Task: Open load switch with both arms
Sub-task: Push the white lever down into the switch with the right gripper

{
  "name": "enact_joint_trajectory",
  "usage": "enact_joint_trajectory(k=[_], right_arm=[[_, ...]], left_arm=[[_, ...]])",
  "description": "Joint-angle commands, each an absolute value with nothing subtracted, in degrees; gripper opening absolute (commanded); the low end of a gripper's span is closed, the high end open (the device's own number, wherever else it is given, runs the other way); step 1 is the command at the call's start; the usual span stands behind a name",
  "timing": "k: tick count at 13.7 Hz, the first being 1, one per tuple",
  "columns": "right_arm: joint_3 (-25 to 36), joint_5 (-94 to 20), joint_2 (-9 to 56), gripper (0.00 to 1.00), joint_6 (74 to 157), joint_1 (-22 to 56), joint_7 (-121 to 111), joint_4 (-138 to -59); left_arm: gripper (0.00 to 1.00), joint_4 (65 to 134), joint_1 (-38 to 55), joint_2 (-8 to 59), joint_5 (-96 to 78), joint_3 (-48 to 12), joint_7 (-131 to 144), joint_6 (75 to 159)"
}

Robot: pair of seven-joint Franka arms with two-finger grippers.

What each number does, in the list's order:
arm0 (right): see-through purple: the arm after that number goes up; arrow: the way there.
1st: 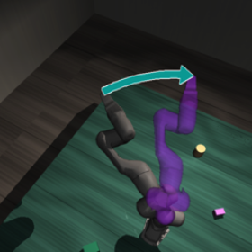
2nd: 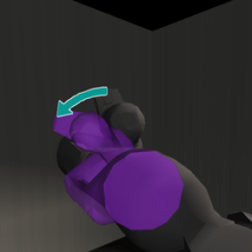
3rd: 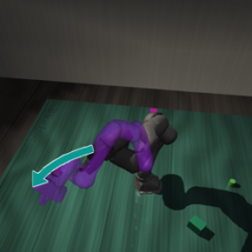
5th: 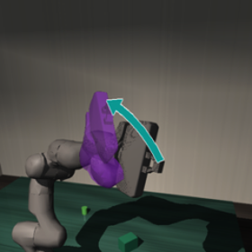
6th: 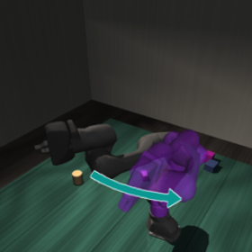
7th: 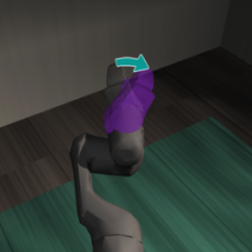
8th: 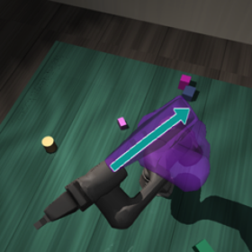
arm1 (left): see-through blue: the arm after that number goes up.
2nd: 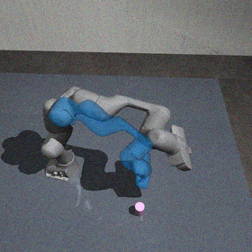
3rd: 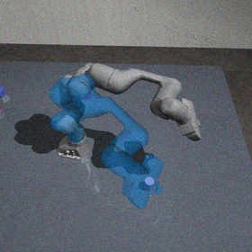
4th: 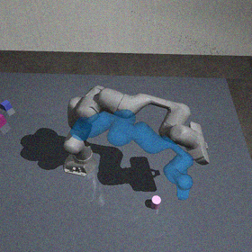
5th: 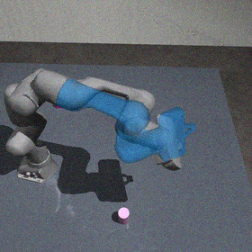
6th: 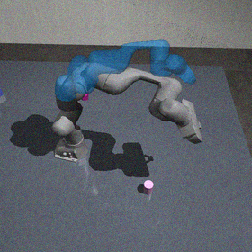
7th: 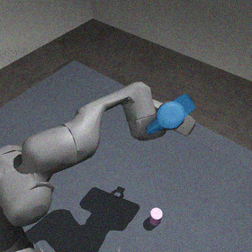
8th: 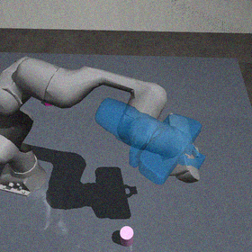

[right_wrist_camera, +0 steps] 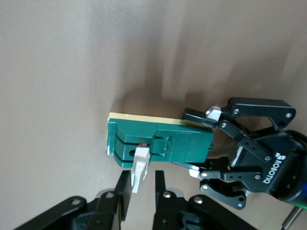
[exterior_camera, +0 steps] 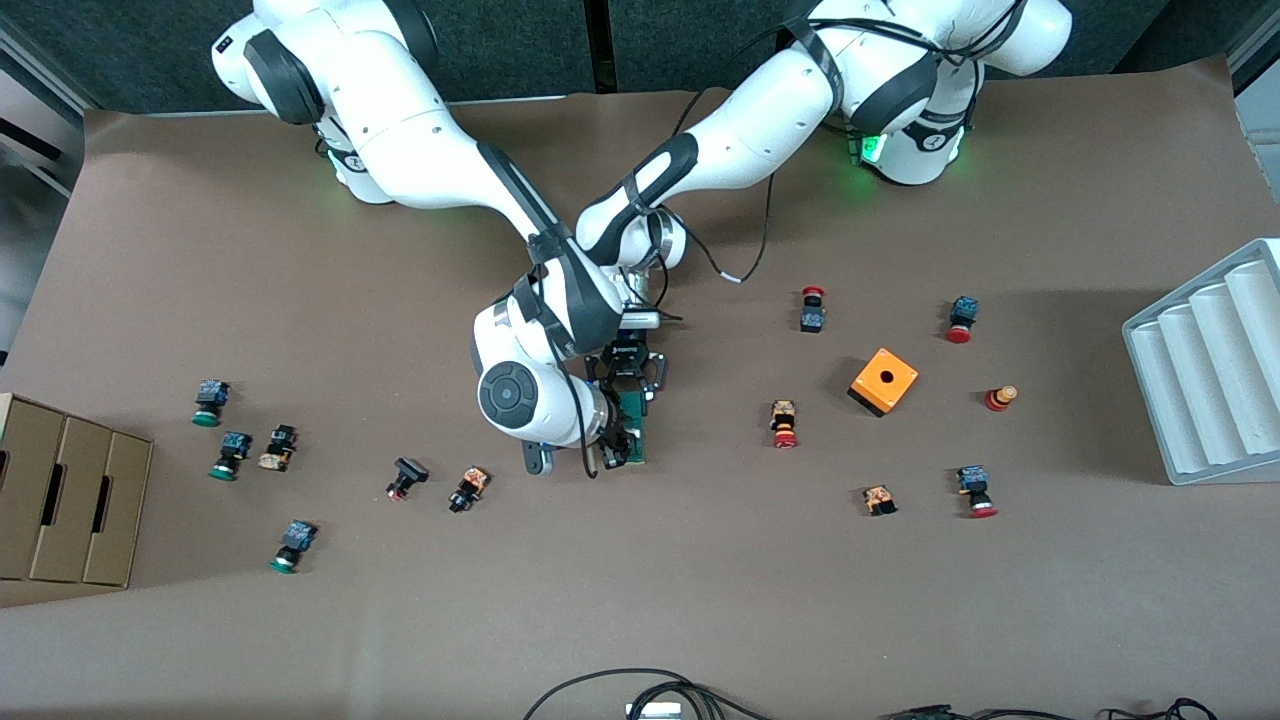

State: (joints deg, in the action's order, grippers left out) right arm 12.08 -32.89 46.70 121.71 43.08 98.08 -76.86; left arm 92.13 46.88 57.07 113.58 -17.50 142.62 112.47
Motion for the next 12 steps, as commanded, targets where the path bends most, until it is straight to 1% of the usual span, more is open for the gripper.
enact_joint_trajectory(k=[1, 12], right_arm=[[12.48, -33.13, 44.74, 0.26, 120.67, 44.12, 97.82, -79.63], [12.48, -31.99, 42.89, 0.26, 120.94, 45.53, 98.0, -83.05]], left_arm=[[0.63, 91.14, 47.11, 57.83, 114.61, -17.49, 143.35, 112.06], [0.63, 91.32, 47.11, 58.01, 114.61, -17.49, 143.35, 111.53]])
